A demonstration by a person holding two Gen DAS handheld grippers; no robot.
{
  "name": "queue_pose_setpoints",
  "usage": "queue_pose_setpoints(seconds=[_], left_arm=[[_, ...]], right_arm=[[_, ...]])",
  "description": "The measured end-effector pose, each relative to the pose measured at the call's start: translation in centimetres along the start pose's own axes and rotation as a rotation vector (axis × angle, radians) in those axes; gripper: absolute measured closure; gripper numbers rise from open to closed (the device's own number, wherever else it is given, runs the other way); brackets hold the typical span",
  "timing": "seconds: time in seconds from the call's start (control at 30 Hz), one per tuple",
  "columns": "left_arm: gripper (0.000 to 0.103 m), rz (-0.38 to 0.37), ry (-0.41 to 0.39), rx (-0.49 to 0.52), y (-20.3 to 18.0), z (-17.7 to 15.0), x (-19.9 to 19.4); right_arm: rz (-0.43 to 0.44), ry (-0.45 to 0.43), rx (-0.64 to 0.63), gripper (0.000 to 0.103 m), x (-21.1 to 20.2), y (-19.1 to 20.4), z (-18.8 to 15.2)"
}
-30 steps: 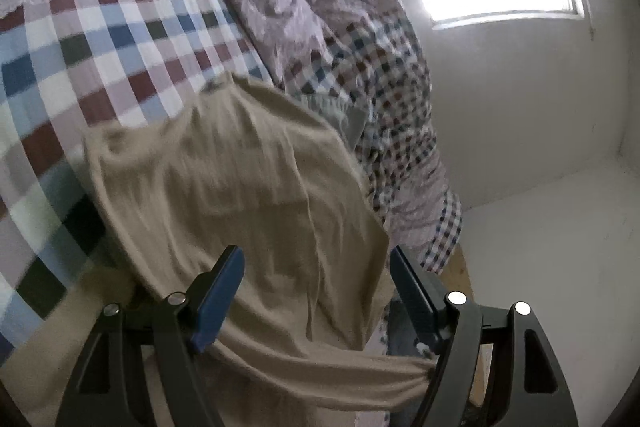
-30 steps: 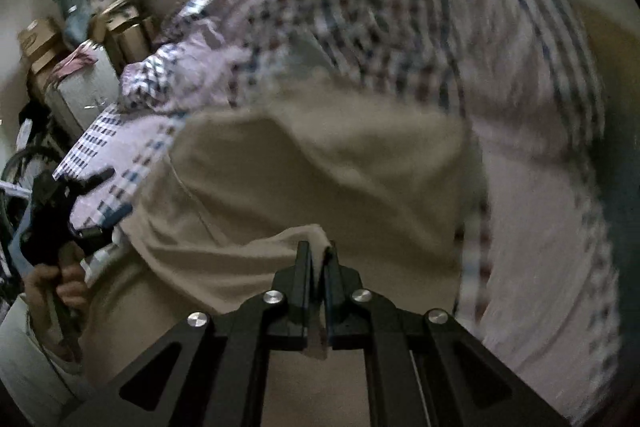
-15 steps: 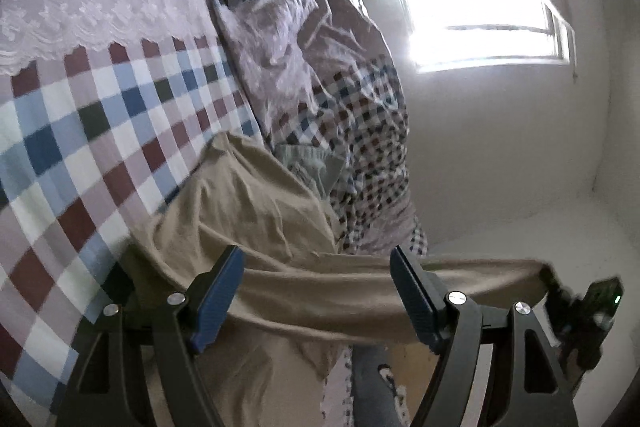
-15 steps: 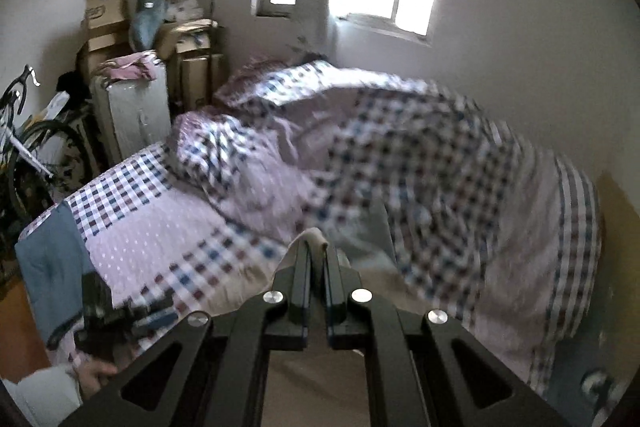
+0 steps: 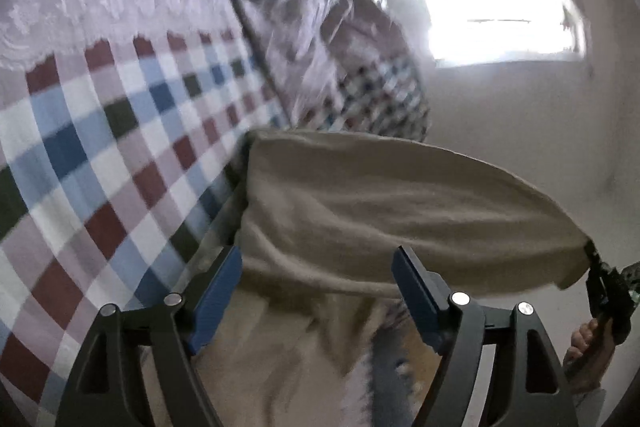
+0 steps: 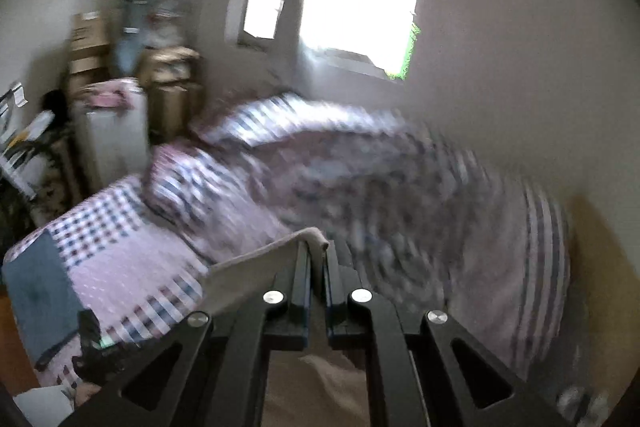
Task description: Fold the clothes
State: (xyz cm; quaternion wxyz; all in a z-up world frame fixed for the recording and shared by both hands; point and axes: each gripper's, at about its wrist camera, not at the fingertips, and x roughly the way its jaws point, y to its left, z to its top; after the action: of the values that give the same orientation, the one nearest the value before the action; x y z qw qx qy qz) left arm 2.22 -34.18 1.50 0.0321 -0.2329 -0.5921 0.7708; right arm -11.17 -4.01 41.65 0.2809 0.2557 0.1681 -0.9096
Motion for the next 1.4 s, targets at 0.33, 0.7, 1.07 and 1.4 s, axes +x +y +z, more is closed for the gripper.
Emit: queue_pose_setpoints(seconds=[0.33, 0.7, 1.07, 1.4], left_arm=[[0.022, 0.146, 0.130, 0.135, -0.7, -3.1, 4.3], [0.022, 0.215, 0.118, 0.202, -1.3, -3.9, 5.4], [0.022, 0.323, 0.116, 0.258, -1.0, -3.7, 5.9], [0.022, 0.347, 0.110, 0.271, -0.8, -3.8, 5.8]], right_arm=[[-0.109, 0.373, 0.293, 0.100, 12.8, -14.6, -17.4], [-0.144, 0.460, 0.380, 0.089, 20.4, -18.4, -24.0], [0.041, 0.350, 0.788, 0.063, 16.1, -19.6, -31.9], [0.093, 0.249, 1.044, 0.062, 18.0, -18.9, -36.0]])
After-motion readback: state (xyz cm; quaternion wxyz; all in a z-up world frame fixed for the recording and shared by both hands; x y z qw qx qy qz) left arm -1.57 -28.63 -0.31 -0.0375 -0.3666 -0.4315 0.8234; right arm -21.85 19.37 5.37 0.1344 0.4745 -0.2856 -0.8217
